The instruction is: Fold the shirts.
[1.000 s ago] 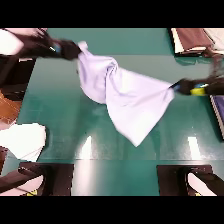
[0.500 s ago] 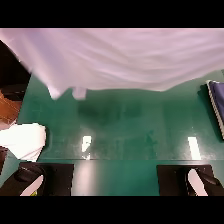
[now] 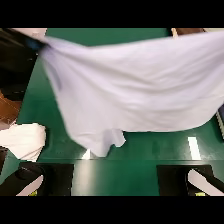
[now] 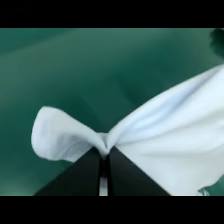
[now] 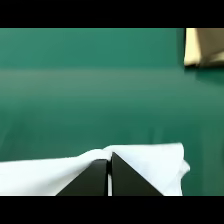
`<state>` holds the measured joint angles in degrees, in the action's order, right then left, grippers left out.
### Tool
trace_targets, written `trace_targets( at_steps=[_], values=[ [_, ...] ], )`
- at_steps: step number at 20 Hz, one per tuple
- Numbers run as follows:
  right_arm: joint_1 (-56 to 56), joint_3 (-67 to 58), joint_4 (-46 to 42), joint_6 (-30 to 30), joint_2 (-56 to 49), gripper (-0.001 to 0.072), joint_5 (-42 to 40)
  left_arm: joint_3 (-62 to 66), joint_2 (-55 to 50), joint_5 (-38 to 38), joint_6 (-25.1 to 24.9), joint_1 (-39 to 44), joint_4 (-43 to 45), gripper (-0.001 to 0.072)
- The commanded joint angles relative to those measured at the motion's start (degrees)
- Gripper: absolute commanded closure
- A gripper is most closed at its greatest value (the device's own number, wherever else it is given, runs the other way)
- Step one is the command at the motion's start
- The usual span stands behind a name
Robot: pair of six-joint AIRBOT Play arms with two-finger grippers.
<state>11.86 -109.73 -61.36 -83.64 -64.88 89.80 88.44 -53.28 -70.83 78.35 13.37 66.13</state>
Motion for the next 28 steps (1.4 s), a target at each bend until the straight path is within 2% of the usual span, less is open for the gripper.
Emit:
trace_targets(
  at_steps=[1, 4, 7, 10, 12, 14, 16, 18, 21, 24, 26, 28],
  values=[
    [-8.7, 4.7, -10.6, -2.0, -12.0, 0.0698, 5.5, -12.7, -8.6, 1.8, 0.0, -0.1, 3.6, 0.0682],
    [-12.4, 11.2, -12.1, -2.0, -21.9, 0.0697, 2.5, -18.0, -18.7, 15.5, -0.3, -0.1, 9.2, 0.0683],
    [-13.6, 10.6, -11.6, -2.0, -29.6, 0.0697, -2.9, -17.9, -26.1, 29.1, 0.6, -1.2, 9.6, 0.0682],
    [-13.6, 4.9, -10.7, -2.0, -34.5, 0.0688, -4.0, -17.4, -28.6, 34.0, 3.0, -2.4, 9.5, 0.0681],
    [-12.5, 0.5, -7.9, -2.0, -35.9, 0.0331, -2.1, -16.2, -28.5, 30.6, 3.3, -3.6, 9.6, 0.0655],
    [-11.3, -2.0, -4.7, -1.5, -35.6, 0.032, 0.7, -13.3, -27.8, 21.8, 3.8, -5.4, 9.6, 0.0172],
    [-9.2, 0.5, -2.1, 0.6, -32.4, 0.0322, 3.1, -12.5, -25.3, 12.4, 4.2, -7.8, 9.6, 0.0157],
    [-7.3, 7.5, -0.5, 1.8, -27.5, 0.0323, 2.9, -14.2, -22.0, 6.1, 4.2, -9.7, 9.6, 0.0157],
    [-4.2, 22.9, 4.7, 4.1, -17.8, 0.0324, 0.8, -24.0, -14.1, 5.3, 5.1, -10.6, 10.1, 0.0157],
    [-2.6, 36.7, 8.6, 5.8, -9.2, 0.0325, -2.6, -37.4, -6.5, 5.9, 9.7, -10.6, 9.7, 0.0157],
    [-2.8, 43.1, 9.8, 6.4, -4.9, 0.0325, -3.7, -45.7, -2.2, 6.6, 12.0, -10.6, 8.9, 0.0157],
    [-2.8, 47.3, 11.5, 7.3, -1.6, 0.0326, -4.7, -52.3, 0.8, 7.9, 12.2, -10.5, 5.5, 0.0157]
  ],
)
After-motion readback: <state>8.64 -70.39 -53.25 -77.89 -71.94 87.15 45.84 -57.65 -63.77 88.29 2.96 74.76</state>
